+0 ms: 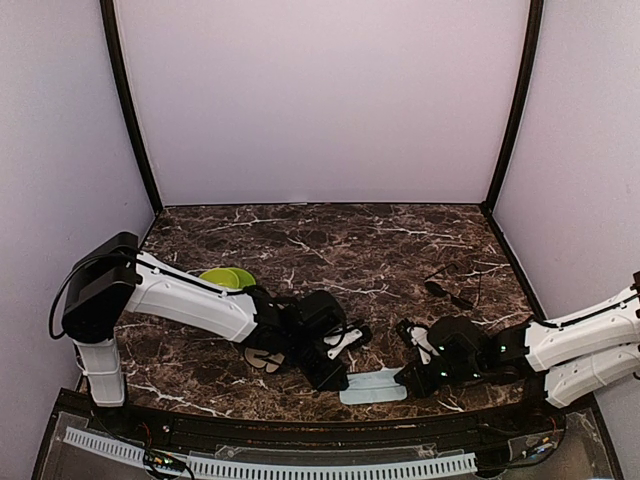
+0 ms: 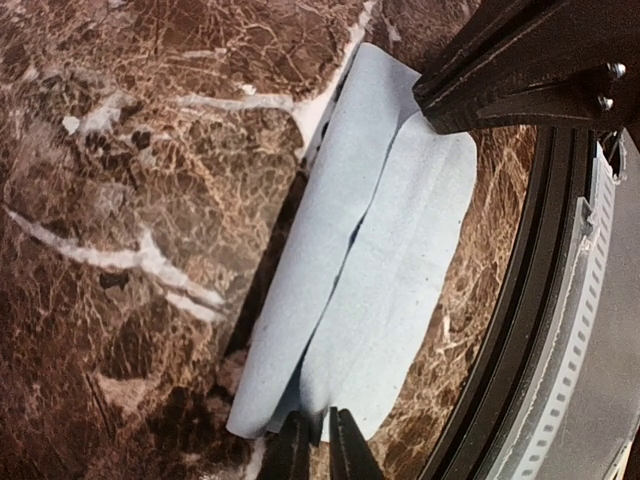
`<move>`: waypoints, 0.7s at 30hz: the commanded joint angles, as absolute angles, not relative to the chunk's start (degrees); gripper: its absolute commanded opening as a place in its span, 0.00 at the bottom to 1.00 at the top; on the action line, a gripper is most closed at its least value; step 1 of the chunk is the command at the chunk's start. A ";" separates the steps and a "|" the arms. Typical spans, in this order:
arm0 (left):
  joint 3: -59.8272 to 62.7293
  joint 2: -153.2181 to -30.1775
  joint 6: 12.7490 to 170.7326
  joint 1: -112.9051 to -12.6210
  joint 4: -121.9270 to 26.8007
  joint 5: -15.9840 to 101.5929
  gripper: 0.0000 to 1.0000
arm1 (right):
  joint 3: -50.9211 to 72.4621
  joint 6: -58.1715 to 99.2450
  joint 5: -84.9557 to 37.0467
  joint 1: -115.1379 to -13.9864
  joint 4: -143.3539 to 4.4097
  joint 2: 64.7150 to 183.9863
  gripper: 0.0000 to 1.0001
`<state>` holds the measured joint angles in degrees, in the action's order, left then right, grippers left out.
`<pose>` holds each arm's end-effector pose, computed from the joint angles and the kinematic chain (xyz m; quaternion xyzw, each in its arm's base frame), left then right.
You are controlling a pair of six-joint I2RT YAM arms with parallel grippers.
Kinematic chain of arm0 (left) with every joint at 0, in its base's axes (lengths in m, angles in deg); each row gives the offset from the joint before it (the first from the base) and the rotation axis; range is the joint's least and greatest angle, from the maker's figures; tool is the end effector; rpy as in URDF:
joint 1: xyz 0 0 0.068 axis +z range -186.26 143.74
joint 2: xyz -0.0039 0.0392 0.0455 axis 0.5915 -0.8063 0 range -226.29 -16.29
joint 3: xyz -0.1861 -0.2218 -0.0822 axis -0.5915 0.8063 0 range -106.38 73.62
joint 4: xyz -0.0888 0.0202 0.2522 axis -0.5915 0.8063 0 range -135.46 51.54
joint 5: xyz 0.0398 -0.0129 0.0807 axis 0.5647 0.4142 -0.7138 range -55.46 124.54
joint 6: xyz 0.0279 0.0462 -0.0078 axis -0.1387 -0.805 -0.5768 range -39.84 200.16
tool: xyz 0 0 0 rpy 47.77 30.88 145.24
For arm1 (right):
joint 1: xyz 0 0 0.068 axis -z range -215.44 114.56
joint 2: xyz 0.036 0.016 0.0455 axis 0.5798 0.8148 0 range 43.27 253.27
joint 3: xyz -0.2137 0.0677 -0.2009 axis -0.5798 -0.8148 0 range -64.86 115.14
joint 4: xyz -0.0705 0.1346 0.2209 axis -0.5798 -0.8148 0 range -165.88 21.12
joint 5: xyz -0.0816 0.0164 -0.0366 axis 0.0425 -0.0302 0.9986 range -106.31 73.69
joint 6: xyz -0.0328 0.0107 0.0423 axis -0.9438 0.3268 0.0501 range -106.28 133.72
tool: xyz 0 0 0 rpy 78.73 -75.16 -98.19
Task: Organize the sunglasses
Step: Fold the glasses cleaning cloth at the corner of the board.
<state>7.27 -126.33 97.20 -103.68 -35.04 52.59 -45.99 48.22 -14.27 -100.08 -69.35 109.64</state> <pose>0.1463 -0.3810 0.1700 0.4436 0.8297 -0.3150 0.1251 0.0830 0.1721 0.1546 -0.2366 0.9029 0.2621 0.2452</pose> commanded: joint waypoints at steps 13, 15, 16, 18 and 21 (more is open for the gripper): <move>6.43 -125.89 94.50 -104.47 -32.16 56.48 0.19 | -47.84 50.18 -16.55 -101.60 -68.51 106.85 0.12; 6.39 -125.89 94.11 -104.47 -31.87 56.91 0.19 | -48.15 50.72 -16.64 -101.77 -68.66 106.26 0.12; 6.40 -125.89 93.94 -104.44 -31.77 57.28 0.19 | -48.31 51.08 -16.72 -101.99 -68.70 106.03 0.12; 6.40 -125.89 93.60 -104.53 -31.75 57.70 0.19 | -48.75 51.62 -16.80 -102.34 -68.68 105.46 0.12; 6.39 -125.89 92.93 -104.48 -31.44 58.73 0.20 | -49.10 52.53 -16.92 -102.82 -68.83 104.54 0.13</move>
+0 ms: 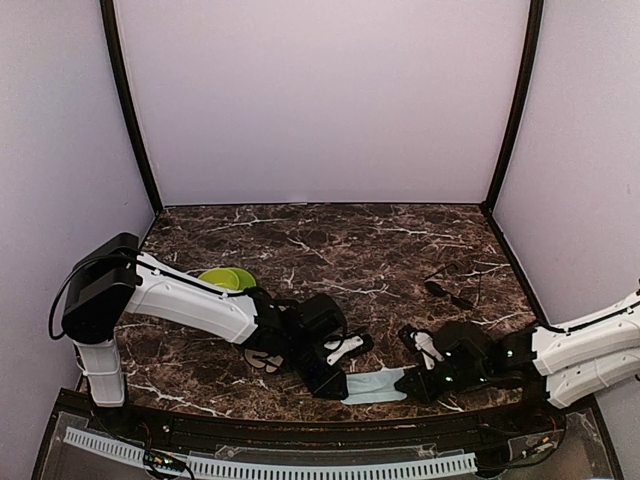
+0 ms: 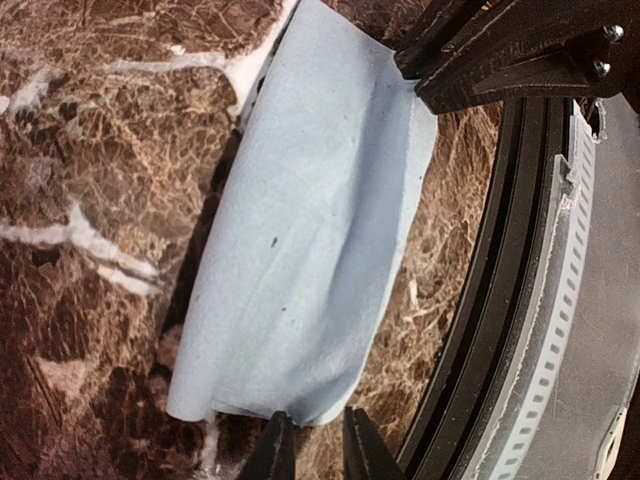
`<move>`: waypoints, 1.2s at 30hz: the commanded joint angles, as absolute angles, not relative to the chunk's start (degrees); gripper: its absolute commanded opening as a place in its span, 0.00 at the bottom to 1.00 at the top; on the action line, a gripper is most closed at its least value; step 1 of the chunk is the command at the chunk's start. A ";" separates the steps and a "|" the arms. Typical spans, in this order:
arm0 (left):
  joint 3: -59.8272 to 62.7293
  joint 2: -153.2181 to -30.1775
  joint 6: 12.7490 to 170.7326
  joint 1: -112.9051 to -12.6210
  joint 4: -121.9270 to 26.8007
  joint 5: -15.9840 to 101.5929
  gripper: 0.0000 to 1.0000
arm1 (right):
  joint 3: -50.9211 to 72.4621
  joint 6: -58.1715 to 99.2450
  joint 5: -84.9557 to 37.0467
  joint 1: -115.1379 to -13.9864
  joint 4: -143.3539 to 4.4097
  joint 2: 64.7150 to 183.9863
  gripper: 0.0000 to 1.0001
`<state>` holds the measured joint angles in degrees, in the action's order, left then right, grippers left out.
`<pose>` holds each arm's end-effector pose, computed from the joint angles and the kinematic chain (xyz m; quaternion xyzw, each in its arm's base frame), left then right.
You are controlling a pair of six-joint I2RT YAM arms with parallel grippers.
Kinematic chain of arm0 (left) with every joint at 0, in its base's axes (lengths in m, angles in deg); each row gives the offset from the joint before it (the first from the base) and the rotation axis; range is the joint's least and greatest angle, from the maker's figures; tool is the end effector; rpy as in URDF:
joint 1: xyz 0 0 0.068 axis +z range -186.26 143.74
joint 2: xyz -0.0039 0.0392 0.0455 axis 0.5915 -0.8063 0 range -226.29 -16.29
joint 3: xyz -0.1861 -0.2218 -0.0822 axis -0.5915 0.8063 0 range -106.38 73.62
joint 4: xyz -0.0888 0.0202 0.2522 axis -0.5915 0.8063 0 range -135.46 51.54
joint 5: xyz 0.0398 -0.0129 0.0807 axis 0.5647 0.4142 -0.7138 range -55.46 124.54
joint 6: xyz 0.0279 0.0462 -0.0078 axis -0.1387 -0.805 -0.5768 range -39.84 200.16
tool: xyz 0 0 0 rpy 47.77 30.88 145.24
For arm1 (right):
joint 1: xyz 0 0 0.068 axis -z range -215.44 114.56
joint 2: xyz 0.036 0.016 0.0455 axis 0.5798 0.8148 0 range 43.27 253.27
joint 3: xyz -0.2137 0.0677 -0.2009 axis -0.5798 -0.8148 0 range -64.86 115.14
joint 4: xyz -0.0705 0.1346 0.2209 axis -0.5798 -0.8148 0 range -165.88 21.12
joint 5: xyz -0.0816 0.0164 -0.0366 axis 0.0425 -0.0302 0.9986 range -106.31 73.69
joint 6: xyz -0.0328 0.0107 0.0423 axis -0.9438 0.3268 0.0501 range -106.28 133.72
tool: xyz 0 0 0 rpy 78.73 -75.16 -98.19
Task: Organize the sunglasses
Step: Fold the glasses cleaning cloth at the corner of the board.
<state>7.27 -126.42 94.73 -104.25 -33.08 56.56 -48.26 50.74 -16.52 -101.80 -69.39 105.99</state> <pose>0.1390 -0.3802 0.1680 0.4717 0.8139 -0.3258 0.0942 0.0719 0.1646 0.1535 -0.2360 0.8988 0.2909 0.2278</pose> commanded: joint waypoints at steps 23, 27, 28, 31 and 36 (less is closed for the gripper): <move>7.01 -121.96 92.71 -104.20 -34.28 55.90 0.32 | -43.07 56.63 -6.66 -105.87 -77.78 103.33 0.28; 5.00 -124.80 92.76 -104.15 -34.63 56.96 0.26 | -40.66 55.28 -7.92 -105.92 -77.25 109.28 0.20; 4.84 -125.44 92.61 -104.20 -34.82 57.21 0.24 | -40.38 55.14 -8.07 -105.91 -77.43 110.04 0.18; 4.27 -126.74 92.36 -104.28 -34.62 57.98 0.18 | -41.08 55.31 -8.50 -105.93 -77.40 109.62 0.14; 3.58 -127.89 90.68 -104.22 -33.49 59.28 0.14 | -44.20 55.97 -10.15 -105.93 -76.71 104.59 0.10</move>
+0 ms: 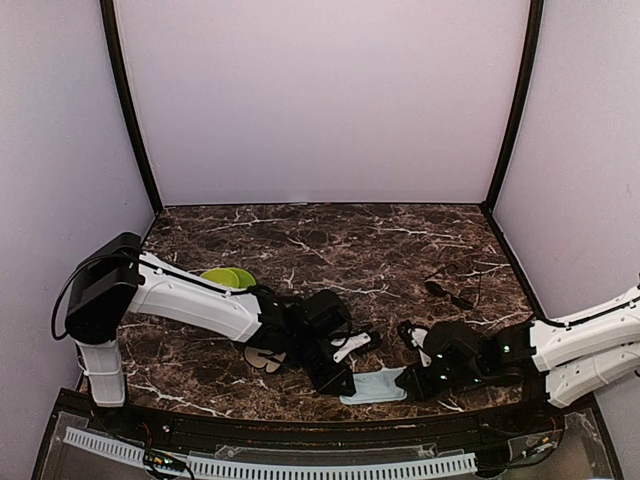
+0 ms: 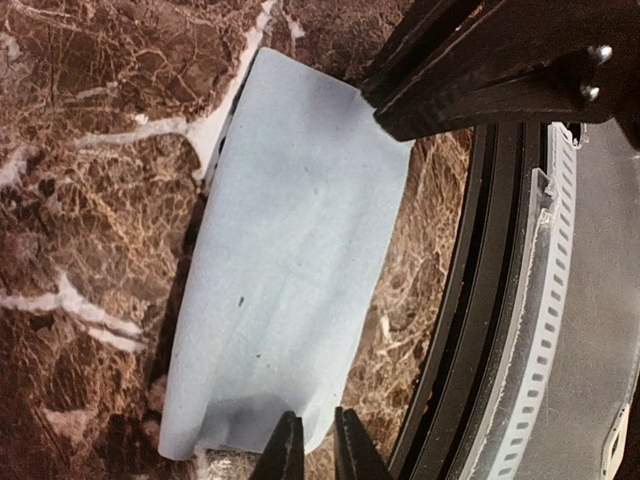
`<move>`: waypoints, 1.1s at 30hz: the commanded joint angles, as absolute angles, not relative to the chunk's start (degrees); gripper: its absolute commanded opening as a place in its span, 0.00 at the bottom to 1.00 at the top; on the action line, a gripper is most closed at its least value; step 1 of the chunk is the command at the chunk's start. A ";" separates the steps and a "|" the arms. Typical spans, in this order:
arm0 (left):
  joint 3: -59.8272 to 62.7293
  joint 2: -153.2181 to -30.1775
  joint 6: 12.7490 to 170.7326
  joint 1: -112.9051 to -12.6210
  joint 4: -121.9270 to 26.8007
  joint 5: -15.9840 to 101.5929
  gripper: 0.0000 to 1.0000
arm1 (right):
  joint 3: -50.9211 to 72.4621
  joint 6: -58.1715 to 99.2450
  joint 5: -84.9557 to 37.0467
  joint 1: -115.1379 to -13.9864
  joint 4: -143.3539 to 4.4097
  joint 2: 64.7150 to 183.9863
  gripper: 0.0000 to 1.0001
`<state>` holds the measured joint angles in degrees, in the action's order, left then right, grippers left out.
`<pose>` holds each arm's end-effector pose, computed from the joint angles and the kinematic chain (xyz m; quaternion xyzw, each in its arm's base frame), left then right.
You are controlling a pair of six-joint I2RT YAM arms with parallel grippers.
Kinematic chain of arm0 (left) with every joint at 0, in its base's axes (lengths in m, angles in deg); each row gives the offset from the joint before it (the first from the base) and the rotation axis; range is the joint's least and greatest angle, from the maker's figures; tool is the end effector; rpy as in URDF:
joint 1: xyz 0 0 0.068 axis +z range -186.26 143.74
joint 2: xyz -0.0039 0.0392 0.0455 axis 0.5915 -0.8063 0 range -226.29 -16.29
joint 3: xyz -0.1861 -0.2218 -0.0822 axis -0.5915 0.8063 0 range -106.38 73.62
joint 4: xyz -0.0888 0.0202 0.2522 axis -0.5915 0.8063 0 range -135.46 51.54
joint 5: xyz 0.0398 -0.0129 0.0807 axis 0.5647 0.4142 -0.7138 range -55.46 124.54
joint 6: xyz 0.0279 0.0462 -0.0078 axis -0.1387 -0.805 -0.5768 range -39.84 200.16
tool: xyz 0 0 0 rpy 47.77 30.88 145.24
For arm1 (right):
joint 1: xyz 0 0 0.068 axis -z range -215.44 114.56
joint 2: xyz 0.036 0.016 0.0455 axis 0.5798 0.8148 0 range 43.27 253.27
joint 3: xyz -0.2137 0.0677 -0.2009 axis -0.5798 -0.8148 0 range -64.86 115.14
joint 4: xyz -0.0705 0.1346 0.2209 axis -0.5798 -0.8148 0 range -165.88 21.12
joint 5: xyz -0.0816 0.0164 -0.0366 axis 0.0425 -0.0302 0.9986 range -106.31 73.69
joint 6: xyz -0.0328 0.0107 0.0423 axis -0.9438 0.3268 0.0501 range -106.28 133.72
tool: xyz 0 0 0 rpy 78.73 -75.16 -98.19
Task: Organize the sunglasses
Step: Fold the glasses cleaning cloth at the corner of the board.
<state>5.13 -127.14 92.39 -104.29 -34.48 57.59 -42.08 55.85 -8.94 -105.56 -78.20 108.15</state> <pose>0.1422 -0.3905 0.1755 0.4907 0.7926 -0.3436 0.1134 0.0696 0.1786 0.1682 -0.2072 0.9191 0.2398 0.2342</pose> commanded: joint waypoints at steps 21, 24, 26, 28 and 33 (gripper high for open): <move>1.29 -128.00 88.38 -104.29 -25.64 61.70 0.13 | -42.68 55.23 -11.38 -105.92 -82.53 105.59 0.06; 2.40 -123.66 89.12 -104.20 -26.24 58.00 0.20 | -41.70 54.59 -9.50 -105.90 -83.37 103.74 0.06; 3.22 -120.21 89.76 -103.78 -26.25 54.37 0.25 | -40.98 54.14 -8.59 -105.79 -83.46 102.95 0.07; 4.17 -116.90 91.07 -102.47 -26.11 50.63 0.30 | -40.44 53.69 -8.12 -105.56 -83.42 102.83 0.07; 6.96 -110.38 93.89 -95.85 -23.75 41.02 0.39 | -39.54 53.06 -7.31 -105.20 -83.10 104.05 0.08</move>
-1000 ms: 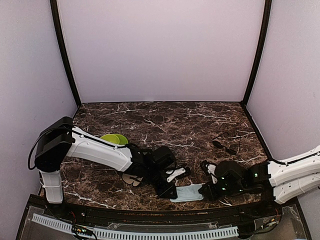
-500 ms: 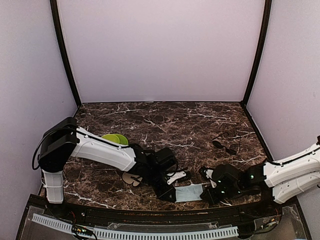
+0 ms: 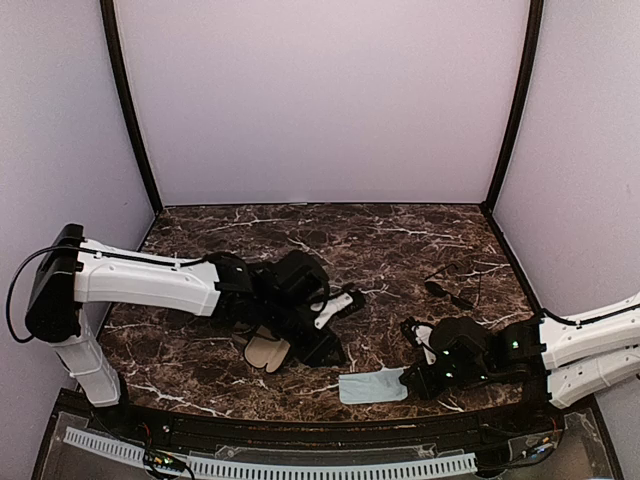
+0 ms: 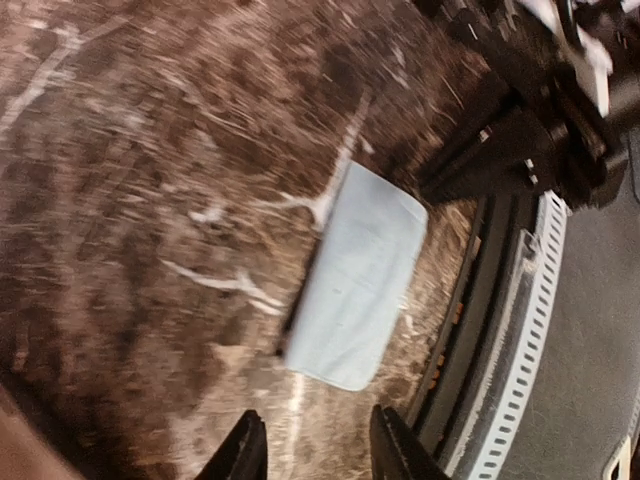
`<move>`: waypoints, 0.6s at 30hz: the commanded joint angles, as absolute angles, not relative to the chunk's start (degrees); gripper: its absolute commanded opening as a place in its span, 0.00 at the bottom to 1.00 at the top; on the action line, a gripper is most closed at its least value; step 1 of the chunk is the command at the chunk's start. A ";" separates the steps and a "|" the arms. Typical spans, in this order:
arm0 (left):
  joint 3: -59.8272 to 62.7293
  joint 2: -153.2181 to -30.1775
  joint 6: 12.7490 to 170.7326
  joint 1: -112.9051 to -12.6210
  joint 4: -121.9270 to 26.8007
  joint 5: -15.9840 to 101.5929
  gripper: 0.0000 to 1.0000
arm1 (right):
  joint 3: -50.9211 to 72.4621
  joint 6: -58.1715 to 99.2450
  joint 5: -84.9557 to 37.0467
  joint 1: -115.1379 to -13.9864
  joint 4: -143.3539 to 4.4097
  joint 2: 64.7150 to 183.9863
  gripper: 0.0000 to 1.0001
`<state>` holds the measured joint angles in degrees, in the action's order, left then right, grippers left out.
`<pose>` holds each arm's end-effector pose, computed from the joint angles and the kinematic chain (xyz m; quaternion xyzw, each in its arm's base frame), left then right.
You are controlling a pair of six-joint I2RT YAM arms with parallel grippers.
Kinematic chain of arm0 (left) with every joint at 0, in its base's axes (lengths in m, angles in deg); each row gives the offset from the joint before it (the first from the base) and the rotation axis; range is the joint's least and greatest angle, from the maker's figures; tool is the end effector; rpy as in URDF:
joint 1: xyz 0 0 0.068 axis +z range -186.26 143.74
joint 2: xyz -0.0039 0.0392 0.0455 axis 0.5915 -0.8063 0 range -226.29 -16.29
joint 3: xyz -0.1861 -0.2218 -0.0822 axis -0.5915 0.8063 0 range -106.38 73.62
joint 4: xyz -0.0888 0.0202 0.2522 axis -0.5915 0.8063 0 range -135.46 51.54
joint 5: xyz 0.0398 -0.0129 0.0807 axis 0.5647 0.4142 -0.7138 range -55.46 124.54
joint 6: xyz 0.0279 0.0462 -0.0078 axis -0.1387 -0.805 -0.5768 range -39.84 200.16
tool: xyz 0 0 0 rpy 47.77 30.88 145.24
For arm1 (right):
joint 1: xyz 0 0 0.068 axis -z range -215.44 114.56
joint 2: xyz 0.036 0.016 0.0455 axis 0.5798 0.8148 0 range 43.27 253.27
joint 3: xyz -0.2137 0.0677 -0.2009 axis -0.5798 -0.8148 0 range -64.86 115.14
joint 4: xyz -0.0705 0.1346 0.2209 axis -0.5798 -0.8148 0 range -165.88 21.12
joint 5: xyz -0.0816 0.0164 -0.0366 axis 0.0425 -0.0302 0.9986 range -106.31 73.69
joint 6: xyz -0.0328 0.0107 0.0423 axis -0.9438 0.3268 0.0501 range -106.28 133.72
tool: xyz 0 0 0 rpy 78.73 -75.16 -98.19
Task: Organize the sunglasses
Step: Fold the glasses cleaning cloth at the corner of the board, then move the opened sunglasses case to the center of the board.
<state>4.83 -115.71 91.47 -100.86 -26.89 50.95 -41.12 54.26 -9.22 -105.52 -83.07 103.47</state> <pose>0.1566 -0.3538 0.2432 0.4604 0.8069 -0.3177 0.1898 0.0665 0.1702 0.1810 -0.2195 0.9141 0.2431 0.2392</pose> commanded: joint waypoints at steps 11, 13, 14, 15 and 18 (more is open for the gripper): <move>2.66 -116.64 91.42 -88.27 -15.54 41.18 0.45 | -39.86 52.79 -7.51 -105.00 -81.00 105.41 0.08; 1.81 -118.14 90.92 -87.96 -15.46 43.55 0.45 | -40.19 52.90 -7.61 -105.01 -80.77 105.14 0.08; 1.49 -118.87 90.69 -87.87 -15.56 44.55 0.45 | -40.36 52.92 -7.55 -104.97 -80.66 104.96 0.08; 1.14 -119.65 90.63 -87.86 -15.59 45.04 0.45 | -40.54 53.00 -7.53 -104.96 -80.53 104.82 0.08; -0.95 -122.32 89.47 -87.86 -13.91 45.18 0.40 | -40.85 53.15 -7.58 -104.96 -80.20 104.56 0.08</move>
<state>2.46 -120.78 91.58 -88.21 -17.19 42.86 -40.92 53.23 -8.52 -105.17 -82.22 105.31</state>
